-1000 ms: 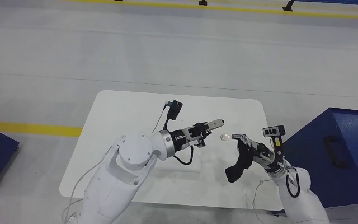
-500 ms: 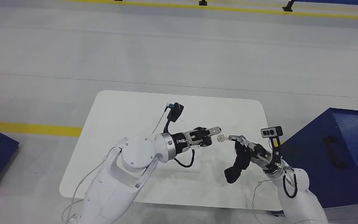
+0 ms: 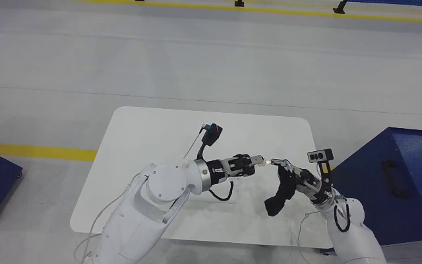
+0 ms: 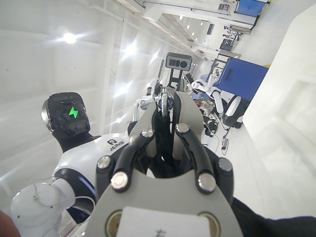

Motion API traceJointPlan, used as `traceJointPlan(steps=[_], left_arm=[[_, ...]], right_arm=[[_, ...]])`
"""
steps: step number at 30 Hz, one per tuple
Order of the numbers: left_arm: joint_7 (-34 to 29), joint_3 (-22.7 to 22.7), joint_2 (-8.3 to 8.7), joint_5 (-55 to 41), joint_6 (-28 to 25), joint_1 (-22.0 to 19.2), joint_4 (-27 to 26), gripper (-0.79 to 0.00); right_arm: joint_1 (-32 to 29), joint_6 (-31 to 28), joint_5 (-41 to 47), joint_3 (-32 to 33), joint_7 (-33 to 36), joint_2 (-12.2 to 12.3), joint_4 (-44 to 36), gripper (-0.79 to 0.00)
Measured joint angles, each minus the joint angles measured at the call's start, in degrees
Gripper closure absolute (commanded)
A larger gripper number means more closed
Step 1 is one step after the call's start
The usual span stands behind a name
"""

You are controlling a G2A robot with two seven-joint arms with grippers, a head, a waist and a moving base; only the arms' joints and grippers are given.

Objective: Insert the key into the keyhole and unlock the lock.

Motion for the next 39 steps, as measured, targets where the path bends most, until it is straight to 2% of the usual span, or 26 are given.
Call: traceJointPlan(steps=[3,11,13,14,27,39], left_arm=[[-0.07,0.28,0.0,-0.15,-0.42,-0.08,0.04,-0.206],[0.75,1.05,-0.16,-1.28,-1.02,-0.28,0.51,-0.132],[1.09,1.29,-0.23,-1.47,-1.14,-0.42,0.74,-0.012],[1.17,1.39,-0.24,-1.49,-1.19,-0.49,0.85,0.0],[1.23,2.14,-0.11,-0.46,-1.27,-0.44,0.85,0.0],[-1.4,3.38,0.29,3.47,-6.07,-1.13,1.05,0.0]], right_arm=[[0.35,0.32,-0.09,-0.17,0.32,-0.08,0.59,0.0],[0.7,0.62,-0.51,-0.14,0.62,-0.24,0.81,0.0],[0.66,0.66,-0.62,-0.13,0.66,-0.27,0.78,0.0],[0.64,0.7,-0.63,-0.13,0.7,-0.29,0.77,0.0],[0.25,1.84,0.04,0.6,1.84,-0.43,0.79,0.0],[1.19,5.33,1.82,0.47,5.33,-0.58,3.35,0.0]])
